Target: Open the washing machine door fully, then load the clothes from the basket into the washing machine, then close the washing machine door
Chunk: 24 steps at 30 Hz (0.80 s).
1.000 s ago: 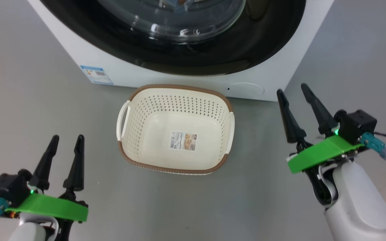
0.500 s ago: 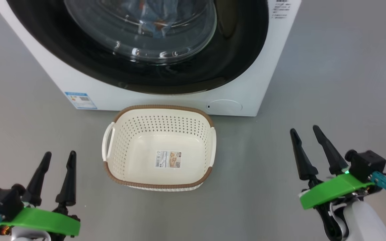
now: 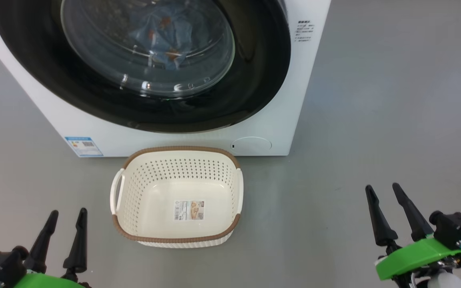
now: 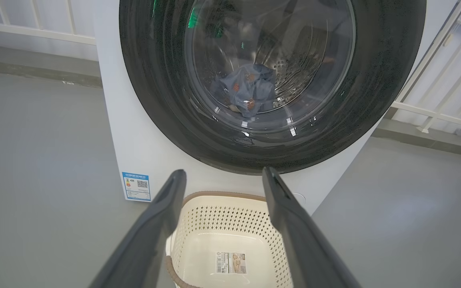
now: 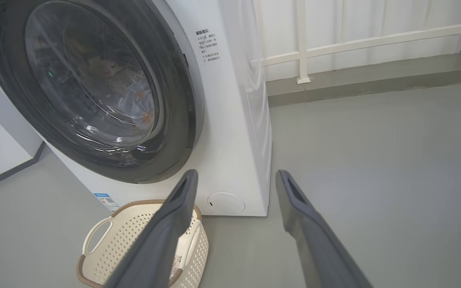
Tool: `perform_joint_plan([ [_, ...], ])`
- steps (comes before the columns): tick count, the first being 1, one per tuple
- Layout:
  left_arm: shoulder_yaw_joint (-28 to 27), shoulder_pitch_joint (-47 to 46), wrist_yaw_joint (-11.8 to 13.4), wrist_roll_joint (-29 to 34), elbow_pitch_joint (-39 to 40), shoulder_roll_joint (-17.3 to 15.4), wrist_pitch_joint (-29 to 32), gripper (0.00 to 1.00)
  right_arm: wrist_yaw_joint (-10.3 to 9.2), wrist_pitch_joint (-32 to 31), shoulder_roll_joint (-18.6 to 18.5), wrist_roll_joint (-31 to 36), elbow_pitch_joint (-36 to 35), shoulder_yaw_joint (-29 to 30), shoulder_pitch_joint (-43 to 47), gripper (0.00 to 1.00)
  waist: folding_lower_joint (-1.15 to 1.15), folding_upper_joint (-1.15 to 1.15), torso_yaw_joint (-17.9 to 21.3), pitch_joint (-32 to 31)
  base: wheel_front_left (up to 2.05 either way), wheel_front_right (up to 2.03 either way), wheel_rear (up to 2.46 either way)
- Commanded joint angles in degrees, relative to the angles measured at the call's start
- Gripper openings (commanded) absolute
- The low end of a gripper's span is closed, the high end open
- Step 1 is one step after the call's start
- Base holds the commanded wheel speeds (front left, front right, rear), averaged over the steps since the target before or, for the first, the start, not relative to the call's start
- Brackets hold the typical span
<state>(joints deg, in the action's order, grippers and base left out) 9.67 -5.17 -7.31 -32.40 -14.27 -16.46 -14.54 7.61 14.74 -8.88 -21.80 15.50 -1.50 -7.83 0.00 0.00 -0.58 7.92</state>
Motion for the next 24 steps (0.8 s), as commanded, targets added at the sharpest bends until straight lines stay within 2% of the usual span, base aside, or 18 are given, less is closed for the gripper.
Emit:
perform_joint_plan([
  [1,-2.38,-0.28,-0.18,-0.25,1.31,-2.11,-0.46,1.00,-0.12,0.26,-0.71,-0.43,-1.59,-0.71,1.14,1.00,0.00,0.00,0.91,-1.01,0.00,0.00,0.00],
  [13,-3.87,3.71,-0.18,0.60,1.62,-1.92,-0.46,1.00,-0.12,0.26,-1.99,-1.49,-2.29,1.00,7.26,1.00,0.00,0.00,2.21,-3.62,0.00,0.00,0.00],
  [24,-4.60,5.26,-0.18,1.24,2.66,-1.39,-0.46,1.00,-0.12,0.26,-2.01,-1.58,-3.15,2.46,8.83,1.00,0.00,0.00,2.37,-4.17,0.00,0.00,0.00],
])
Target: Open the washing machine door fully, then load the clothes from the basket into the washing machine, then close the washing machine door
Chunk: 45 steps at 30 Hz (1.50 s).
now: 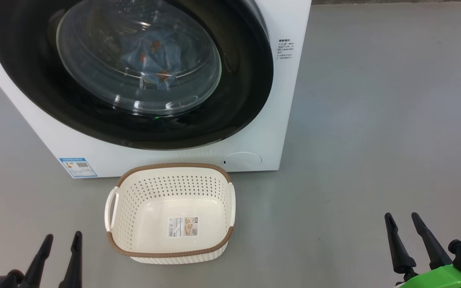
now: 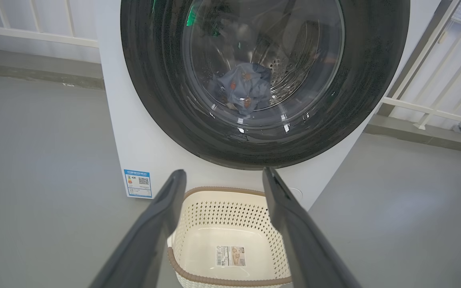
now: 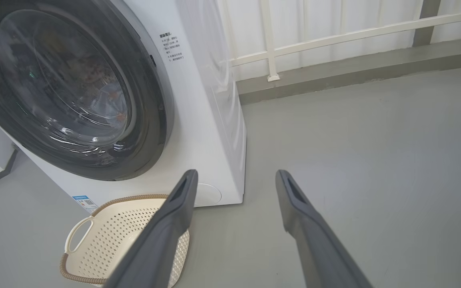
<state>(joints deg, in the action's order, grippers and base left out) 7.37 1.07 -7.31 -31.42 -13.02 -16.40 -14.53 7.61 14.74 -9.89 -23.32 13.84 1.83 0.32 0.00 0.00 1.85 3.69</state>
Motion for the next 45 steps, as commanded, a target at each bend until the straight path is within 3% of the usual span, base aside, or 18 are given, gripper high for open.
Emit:
perform_joint_plan([
  [1,-2.28,-1.04,-0.18,0.24,1.47,-1.44,-0.47,1.00,-0.12,0.26,-0.96,-0.01,-1.54,-0.78,0.69,1.00,0.00,0.00,-0.09,0.07,0.00,0.00,0.00],
  [15,-1.66,-1.24,-0.18,-0.64,1.36,-1.44,-0.47,1.00,-0.12,0.26,-0.99,0.19,-1.66,-0.75,0.68,1.00,0.00,0.00,-0.30,0.09,0.00,0.00,0.00],
  [16,0.35,-0.01,0.01,-0.21,-0.11,0.16,0.01,0.00,0.00,0.00,0.07,0.00,0.03,0.55,-0.02,0.00,0.00,0.00,-0.30,0.08,0.00,0.00,0.00],
  [22,1.66,0.21,0.01,-0.44,-3.54,3.80,0.46,0.00,0.00,-0.15,2.17,-0.26,4.08,0.48,-0.03,0.00,0.00,0.00,-0.31,0.08,0.00,0.00,0.00],
  [28,1.00,-0.04,0.04,-3.44,-3.26,4.21,1.39,0.00,-0.01,-1.15,2.38,-3.62,3.80,0.65,-0.26,0.00,-0.10,0.00,-0.38,-0.22,0.00,0.00,0.00],
  [45,-1.01,-1.25,0.04,-12.32,-3.08,5.43,4.16,0.00,-0.02,-4.11,3.01,-13.56,3.38,1.18,-1.32,0.00,0.00,0.00,-0.60,-0.65,0.00,0.00,0.00],
])
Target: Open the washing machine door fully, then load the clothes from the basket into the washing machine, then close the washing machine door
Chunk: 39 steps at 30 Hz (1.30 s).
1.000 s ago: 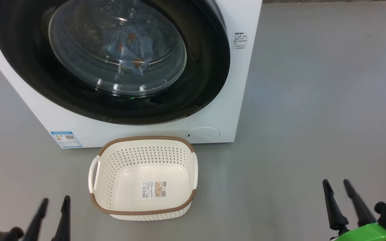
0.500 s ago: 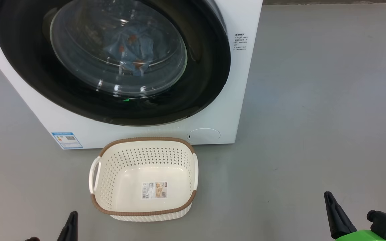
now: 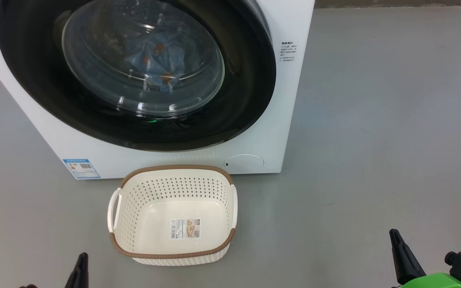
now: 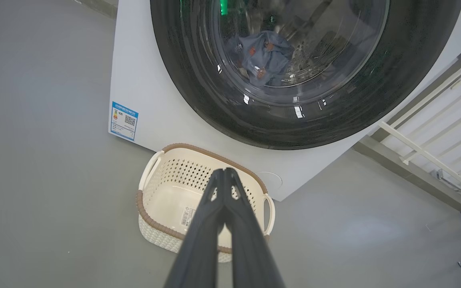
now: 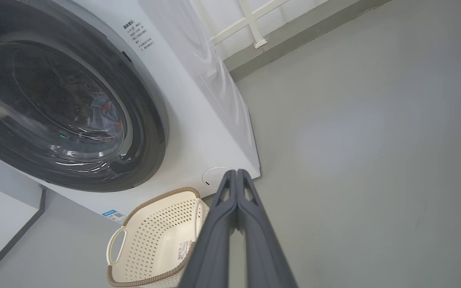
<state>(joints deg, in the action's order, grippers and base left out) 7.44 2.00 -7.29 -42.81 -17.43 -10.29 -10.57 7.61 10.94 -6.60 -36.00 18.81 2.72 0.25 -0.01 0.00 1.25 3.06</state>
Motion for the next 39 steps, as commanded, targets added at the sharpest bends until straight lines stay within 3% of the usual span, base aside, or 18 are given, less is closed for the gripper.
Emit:
perform_joint_plan([
  [1,-1.20,-2.24,0.01,-1.42,1.34,-0.61,0.36,0.00,-0.02,-0.48,-0.25,-1.44,-1.63,0.32,-1.31,0.00,0.01,0.00,-0.02,-0.04,0.00,0.00,0.00],
  [39,-5.51,-4.58,-0.09,-19.60,1.86,2.04,6.22,0.00,-0.06,-6.67,1.11,-21.88,-2.70,1.49,-3.32,0.00,0.01,0.00,-0.48,-1.15,0.00,0.00,0.00],
])
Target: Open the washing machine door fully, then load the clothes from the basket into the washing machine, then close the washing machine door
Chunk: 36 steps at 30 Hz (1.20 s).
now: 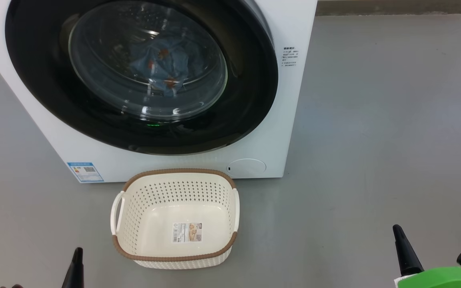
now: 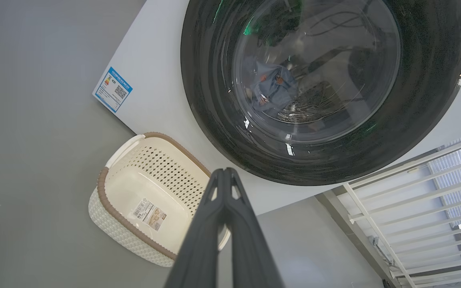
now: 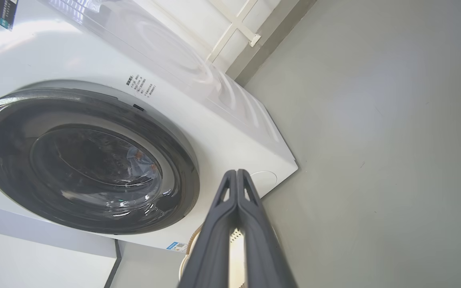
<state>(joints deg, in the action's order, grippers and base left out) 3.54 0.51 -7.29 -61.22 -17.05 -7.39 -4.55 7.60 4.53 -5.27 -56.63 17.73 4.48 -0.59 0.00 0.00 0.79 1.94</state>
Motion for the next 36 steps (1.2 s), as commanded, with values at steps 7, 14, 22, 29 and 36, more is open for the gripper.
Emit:
perform_joint_plan([
  [7,-2.45,-3.54,-0.10,-4.61,1.59,-0.34,1.33,0.00,-0.06,-1.44,0.05,-5.11,-1.82,-0.04,-2.87,0.00,0.00,0.00,-0.10,-0.23,0.00,0.00,0.00],
  [14,-3.17,-3.91,-0.12,-7.54,1.68,0.10,2.30,0.00,-0.06,-2.46,0.27,-8.42,-2.00,0.16,-3.20,0.00,0.00,0.00,-0.17,-0.41,0.00,0.00,0.00],
  [22,-4.13,-4.41,-0.13,-11.41,1.83,0.69,3.58,0.00,-0.07,-3.80,0.58,-12.79,-2.23,0.43,-3.63,0.00,0.00,0.00,-0.27,-0.65,0.00,0.00,0.00],
  [29,-4.98,-4.84,-0.14,-14.82,1.99,1.22,4.72,0.00,-0.08,-4.98,0.85,-16.65,-2.43,0.66,-4.01,0.00,0.00,0.00,-0.36,-0.85,0.00,0.00,0.00],
  [36,-5.84,-5.26,-0.15,-18.22,2.15,1.75,5.86,0.00,-0.08,-6.17,1.12,-20.50,-2.64,0.90,-4.39,0.00,0.00,0.00,-0.45,-1.06,0.00,0.00,0.00],
])
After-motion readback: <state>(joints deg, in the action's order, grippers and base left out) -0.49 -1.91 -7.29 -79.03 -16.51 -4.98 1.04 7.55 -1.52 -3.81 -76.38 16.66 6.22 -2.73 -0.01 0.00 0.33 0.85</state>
